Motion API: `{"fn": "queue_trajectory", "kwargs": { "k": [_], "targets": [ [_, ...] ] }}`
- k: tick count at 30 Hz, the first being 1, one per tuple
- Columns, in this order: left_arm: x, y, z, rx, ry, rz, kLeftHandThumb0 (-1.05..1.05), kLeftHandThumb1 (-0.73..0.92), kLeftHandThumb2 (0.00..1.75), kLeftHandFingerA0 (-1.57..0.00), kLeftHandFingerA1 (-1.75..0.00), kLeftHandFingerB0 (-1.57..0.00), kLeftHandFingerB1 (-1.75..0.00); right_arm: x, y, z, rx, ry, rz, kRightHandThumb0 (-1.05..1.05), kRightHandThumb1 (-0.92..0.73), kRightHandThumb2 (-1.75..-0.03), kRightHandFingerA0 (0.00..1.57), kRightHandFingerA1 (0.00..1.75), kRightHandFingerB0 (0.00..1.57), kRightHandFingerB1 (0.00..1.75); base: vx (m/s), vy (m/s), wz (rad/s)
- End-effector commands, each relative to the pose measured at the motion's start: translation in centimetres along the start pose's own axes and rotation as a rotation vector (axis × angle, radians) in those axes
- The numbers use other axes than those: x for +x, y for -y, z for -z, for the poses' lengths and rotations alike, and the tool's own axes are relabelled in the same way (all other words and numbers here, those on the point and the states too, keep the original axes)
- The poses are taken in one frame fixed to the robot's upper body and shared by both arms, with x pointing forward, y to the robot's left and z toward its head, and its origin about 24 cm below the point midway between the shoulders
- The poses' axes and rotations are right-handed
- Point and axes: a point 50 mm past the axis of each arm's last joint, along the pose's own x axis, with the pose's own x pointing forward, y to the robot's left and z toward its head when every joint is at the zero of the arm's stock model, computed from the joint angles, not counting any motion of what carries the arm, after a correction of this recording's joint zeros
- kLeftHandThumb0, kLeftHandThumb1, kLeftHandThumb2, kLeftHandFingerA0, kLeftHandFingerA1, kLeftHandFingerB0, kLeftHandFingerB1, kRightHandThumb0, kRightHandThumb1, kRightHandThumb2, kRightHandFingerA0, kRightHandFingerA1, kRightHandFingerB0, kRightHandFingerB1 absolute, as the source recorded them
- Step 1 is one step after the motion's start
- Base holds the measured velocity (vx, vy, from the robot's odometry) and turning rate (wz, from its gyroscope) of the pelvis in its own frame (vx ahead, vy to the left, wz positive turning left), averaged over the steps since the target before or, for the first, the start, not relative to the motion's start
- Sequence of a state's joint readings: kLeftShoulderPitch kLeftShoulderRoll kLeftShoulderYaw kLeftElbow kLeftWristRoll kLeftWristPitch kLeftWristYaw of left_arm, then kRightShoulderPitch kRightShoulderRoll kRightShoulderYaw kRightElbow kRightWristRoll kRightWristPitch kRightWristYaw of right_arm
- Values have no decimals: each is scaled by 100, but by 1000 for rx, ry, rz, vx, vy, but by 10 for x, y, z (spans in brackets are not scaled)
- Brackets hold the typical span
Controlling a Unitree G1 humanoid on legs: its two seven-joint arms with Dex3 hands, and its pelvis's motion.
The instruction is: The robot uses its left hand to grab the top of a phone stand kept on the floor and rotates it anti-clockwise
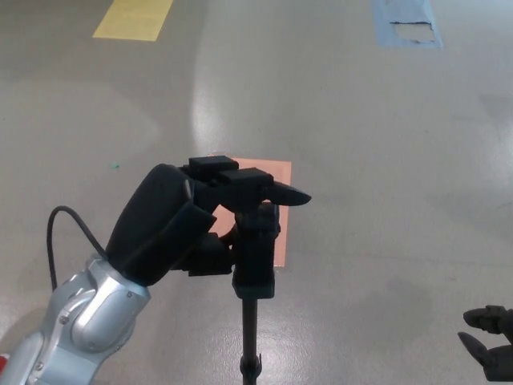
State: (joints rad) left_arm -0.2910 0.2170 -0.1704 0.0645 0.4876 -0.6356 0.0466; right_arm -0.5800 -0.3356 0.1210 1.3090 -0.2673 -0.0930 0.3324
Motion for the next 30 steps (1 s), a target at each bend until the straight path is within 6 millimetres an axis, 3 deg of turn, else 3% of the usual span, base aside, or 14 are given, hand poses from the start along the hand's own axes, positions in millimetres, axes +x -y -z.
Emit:
{"fn": "queue_trajectory", "kwargs": {
  "k": [1,3,6,7,10,14,21,25,30],
  "targets": [
    [4,-6,-1,-20,23,-41,-25,76,63,-80,-77,-80,-45,-3,10,2,-4,-19,25,-75,-67,-104,4,43,2,25,0,0,0],
    [5,-7,-2,-57,19,-48,-21,77,63,-79,-90,-81,-46,-3,10,1,-1,-14,25,-74,-67,-104,3,42,2,25,0,0,0],
    [6,-7,-2,-122,9,-53,-17,78,63,-80,-87,-81,-45,-3,10,0,-5,-15,26,-74,-67,-104,4,42,2,25,0,0,0],
    [7,-7,-1,-151,-9,-53,-17,78,63,-86,-72,-81,-45,-3,11,-1,-6,-15,27,-75,-67,-104,4,43,2,25,0,0,0],
    [8,-8,0,-263,-67,-52,-17,76,64,-91,-56,-83,-46,-3,11,-2,3,-12,25,-74,-66,-104,3,42,2,25,0,0,0],
    [11,-10,1,-381,-140,-43,-24,74,64,-92,-49,-83,-46,-3,13,-4,-4,-9,25,-76,-67,-105,4,43,0,24,0,0,0],
    [15,-11,6,-527,-242,-15,-20,71,63,-95,-50,-85,-49,-3,14,-7,-6,-3,24,-76,-66,-106,3,42,1,23,0,0,0],
    [19,-8,11,-771,-384,-25,-21,69,63,-96,-54,-84,-52,-3,15,-8,-3,2,25,-77,-66,-105,3,43,1,23,0,0,0],
    [21,-8,17,-924,-490,-22,-17,67,61,-95,-55,-83,-54,-3,16,-10,-5,6,28,-77,-66,-105,3,43,1,23,0,0,0]
  ]
}}
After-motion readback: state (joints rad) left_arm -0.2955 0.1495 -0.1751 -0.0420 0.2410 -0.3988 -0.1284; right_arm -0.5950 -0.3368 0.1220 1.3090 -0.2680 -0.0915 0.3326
